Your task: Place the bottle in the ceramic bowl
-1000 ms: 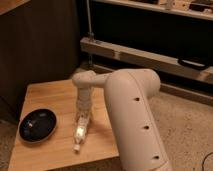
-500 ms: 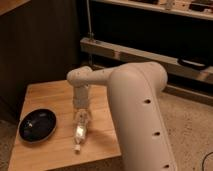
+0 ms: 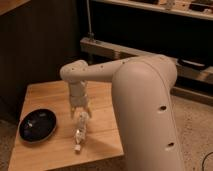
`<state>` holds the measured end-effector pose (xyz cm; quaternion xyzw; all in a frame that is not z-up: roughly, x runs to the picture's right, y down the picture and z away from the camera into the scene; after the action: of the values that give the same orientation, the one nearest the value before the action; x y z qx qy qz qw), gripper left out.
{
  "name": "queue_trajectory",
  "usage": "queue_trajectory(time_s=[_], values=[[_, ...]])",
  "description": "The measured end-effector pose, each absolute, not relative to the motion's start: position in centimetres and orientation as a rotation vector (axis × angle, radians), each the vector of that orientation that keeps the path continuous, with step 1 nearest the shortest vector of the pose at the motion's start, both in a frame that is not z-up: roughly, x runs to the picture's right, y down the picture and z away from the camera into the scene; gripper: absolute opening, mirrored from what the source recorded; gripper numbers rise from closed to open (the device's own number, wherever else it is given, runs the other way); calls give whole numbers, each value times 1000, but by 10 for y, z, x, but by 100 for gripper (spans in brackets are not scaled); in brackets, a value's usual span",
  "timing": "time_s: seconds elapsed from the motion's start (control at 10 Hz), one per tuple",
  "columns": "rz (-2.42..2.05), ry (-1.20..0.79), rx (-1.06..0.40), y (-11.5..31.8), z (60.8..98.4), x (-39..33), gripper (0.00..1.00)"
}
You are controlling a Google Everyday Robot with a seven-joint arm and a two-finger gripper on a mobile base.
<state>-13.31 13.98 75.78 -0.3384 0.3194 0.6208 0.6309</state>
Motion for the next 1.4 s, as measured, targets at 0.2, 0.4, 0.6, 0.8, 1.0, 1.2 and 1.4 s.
queue_trajectory(time_s=[0.2, 0.4, 0.6, 0.8, 1.0, 1.2, 1.4], values=[[1423, 730, -769, 163, 766, -129, 65], [1429, 721, -756, 190, 773, -127, 65], [1432, 717, -749, 196, 773, -125, 65], [1443, 669, -773, 199, 778, -130, 65], [1464, 566, -822, 206, 791, -135, 65], [1463, 552, -829, 207, 792, -139, 65], [1467, 553, -828, 206, 792, -137, 65]])
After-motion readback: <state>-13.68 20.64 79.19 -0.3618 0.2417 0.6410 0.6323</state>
